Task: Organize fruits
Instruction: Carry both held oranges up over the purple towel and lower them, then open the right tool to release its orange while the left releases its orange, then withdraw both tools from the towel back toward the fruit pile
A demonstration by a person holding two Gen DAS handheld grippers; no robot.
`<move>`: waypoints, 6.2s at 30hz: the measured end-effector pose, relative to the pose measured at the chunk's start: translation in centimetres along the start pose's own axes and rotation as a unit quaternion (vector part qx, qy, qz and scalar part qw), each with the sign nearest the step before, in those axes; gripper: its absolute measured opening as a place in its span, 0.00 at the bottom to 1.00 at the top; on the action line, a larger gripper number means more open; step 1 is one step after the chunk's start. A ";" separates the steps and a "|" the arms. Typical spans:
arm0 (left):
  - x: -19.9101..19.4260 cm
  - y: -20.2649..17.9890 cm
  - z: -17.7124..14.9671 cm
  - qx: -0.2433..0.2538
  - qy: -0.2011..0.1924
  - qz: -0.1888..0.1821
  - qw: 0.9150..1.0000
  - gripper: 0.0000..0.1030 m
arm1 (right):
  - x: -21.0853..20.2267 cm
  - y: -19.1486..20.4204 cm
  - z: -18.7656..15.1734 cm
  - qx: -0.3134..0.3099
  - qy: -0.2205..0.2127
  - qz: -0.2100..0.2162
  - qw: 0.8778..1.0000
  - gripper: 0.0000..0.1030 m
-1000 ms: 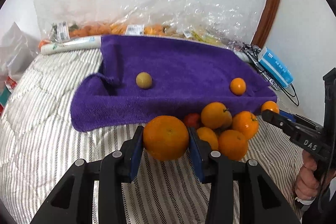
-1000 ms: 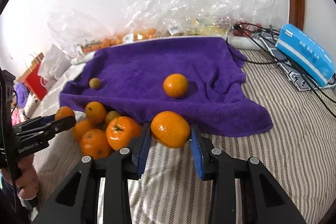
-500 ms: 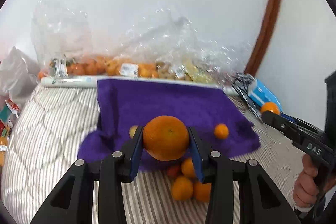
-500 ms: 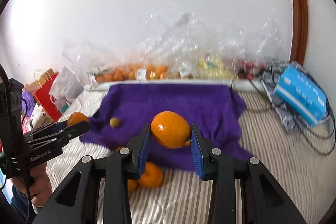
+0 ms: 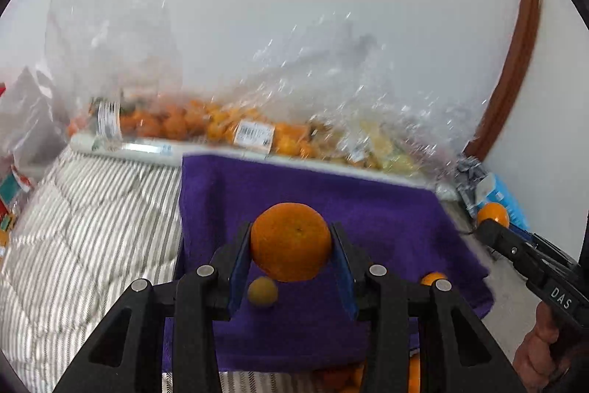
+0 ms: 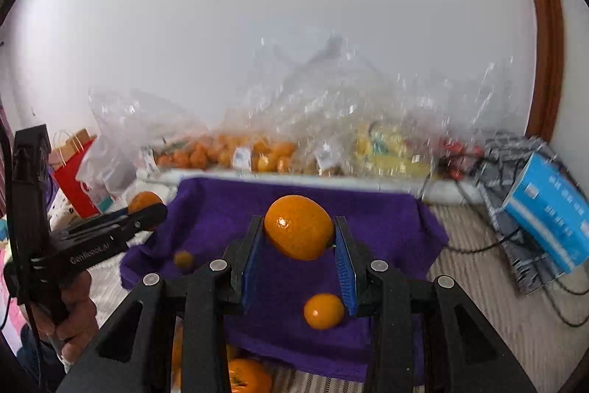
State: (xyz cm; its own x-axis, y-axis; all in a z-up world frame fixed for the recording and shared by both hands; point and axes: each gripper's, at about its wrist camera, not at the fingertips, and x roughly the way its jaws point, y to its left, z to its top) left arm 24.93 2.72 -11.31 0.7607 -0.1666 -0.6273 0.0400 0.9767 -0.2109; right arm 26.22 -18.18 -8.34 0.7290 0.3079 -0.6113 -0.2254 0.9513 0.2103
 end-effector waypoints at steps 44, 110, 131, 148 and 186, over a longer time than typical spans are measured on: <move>2.7 1.7 -1.9 -0.018 0.033 0.018 0.999 0.38 | 4.3 -2.2 -2.9 -0.004 0.054 -0.056 0.997 0.36; 2.2 1.3 -1.8 -0.009 0.031 -0.009 0.999 0.50 | 5.5 -0.9 -3.7 -0.040 0.087 -0.052 0.994 0.36; 1.7 1.4 -1.6 -0.013 0.023 -0.010 1.000 0.50 | 5.2 -0.3 -3.6 -0.060 0.083 -0.049 0.994 0.40; 0.2 0.3 -1.6 0.007 -0.004 -0.002 1.000 0.50 | 2.4 -0.4 -1.9 -0.036 0.050 -0.041 0.997 0.45; -5.0 1.0 -5.4 0.020 -0.036 0.006 0.999 0.52 | -5.9 2.8 -5.6 -0.015 0.058 -0.050 0.997 0.45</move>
State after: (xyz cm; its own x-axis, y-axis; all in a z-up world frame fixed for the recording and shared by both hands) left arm 17.63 3.80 -12.41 0.8056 -0.1466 -0.5740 0.0556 0.9833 -0.1732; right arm 17.69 -17.24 -8.40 0.6695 0.2097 -0.7126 -0.1760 0.9768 0.1222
